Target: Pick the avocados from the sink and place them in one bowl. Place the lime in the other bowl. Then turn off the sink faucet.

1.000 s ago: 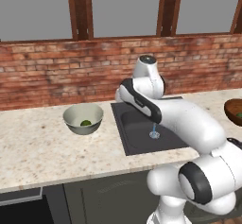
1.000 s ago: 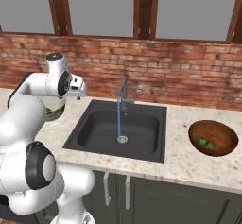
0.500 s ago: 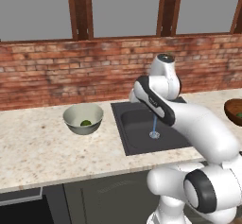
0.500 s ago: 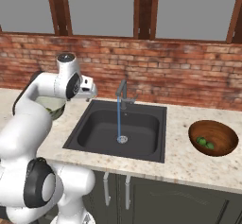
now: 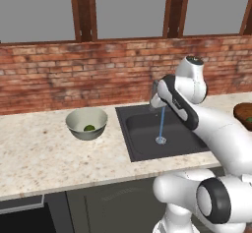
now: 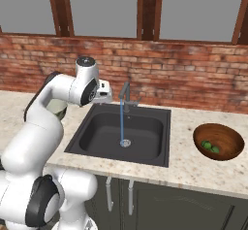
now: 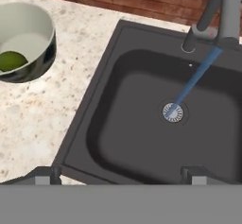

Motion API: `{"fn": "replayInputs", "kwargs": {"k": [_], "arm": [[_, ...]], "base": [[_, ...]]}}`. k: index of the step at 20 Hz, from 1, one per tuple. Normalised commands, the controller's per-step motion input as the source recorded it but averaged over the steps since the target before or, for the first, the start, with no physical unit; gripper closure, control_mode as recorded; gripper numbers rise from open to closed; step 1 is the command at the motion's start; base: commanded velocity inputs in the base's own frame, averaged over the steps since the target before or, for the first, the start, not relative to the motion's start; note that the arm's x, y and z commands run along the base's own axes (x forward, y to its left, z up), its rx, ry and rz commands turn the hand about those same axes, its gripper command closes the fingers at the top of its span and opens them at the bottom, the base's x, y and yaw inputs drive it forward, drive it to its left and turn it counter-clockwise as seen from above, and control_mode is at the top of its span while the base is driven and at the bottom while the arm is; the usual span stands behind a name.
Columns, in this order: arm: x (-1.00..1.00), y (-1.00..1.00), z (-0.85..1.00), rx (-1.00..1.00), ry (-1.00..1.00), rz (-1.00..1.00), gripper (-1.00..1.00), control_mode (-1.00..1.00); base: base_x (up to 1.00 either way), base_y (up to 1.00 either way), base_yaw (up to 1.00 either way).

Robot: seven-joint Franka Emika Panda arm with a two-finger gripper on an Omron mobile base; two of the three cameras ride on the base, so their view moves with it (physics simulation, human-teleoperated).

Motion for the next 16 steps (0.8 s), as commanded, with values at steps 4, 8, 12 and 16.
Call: {"fn": "replayInputs", "kwargs": {"k": [4,8,12,16], "arm": [[-0.07,-0.53,0.04,0.00,0.00,0.14,-1.00,-1.00],[-0.06,-0.54,0.02,0.00,0.00,0.15,-1.00,-1.00],[-0.02,-0.53,0.00,0.00,0.00,0.17,-1.00,-1.00],[0.00,-0.53,0.00,0.01,0.00,0.19,-1.00,-1.00]], "base": [[0.00,0.00,0.00],[0.00,0.00,0.00],[0.00,0.00,0.00],[0.00,0.00,0.00]]}}
